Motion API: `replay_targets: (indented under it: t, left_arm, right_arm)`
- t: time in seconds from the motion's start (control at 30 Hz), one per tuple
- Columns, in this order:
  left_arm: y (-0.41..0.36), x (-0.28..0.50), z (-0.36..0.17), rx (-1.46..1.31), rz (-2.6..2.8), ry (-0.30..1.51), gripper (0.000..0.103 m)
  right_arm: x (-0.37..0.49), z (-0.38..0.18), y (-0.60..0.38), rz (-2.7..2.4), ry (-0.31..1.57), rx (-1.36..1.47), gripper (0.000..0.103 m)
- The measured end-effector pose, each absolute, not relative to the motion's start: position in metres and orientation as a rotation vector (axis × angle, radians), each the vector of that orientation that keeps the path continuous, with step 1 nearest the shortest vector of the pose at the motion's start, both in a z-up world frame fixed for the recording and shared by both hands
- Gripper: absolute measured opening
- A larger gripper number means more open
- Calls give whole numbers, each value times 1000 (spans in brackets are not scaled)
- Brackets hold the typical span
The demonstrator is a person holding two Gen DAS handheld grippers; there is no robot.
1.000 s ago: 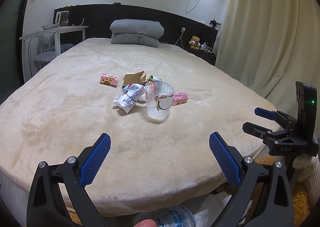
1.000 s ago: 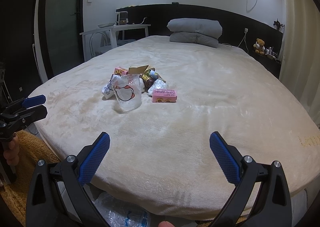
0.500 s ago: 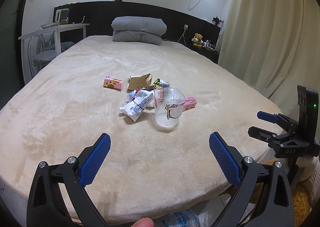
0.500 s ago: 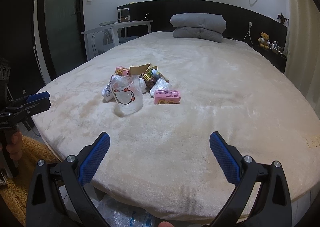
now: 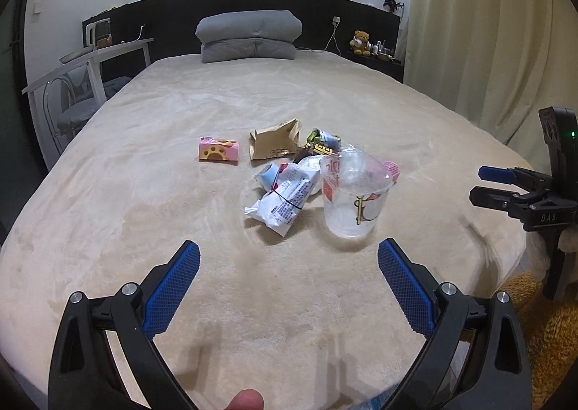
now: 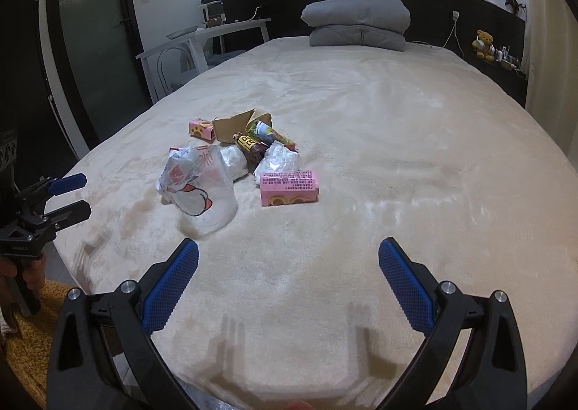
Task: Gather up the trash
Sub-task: 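Grasp the white plastic bag with the left tool while the right tool grasps the pink wafer box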
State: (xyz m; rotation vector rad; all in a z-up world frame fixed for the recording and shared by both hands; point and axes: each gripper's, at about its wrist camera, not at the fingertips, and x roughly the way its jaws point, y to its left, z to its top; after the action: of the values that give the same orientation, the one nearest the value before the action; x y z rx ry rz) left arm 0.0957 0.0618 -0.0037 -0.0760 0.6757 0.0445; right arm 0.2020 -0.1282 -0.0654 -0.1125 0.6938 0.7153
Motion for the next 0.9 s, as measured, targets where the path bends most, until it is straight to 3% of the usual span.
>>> replay_targets:
  t: [0.5,0.63,0.77,0.83,0.9]
  left_arm:
    - [78,162,-30,29,1,735,96]
    - [78,178,-38,69,-12,751,81]
    - [79,187,-44,98,-31,748,78]
    - [81,191,-45,92,-48,748,68]
    - [80,193,-45,93,-71,741,67]
  right_arm:
    - [273,-93,-80,745,790,-109,97]
    - [287,-100,-70,752,817,-118,95]
    - [298,-106,-62,762,837,-123,89]
    - [300,-108,-59,775,838,-128,89]
    - [301,-109,-54,789,838,-140,87]
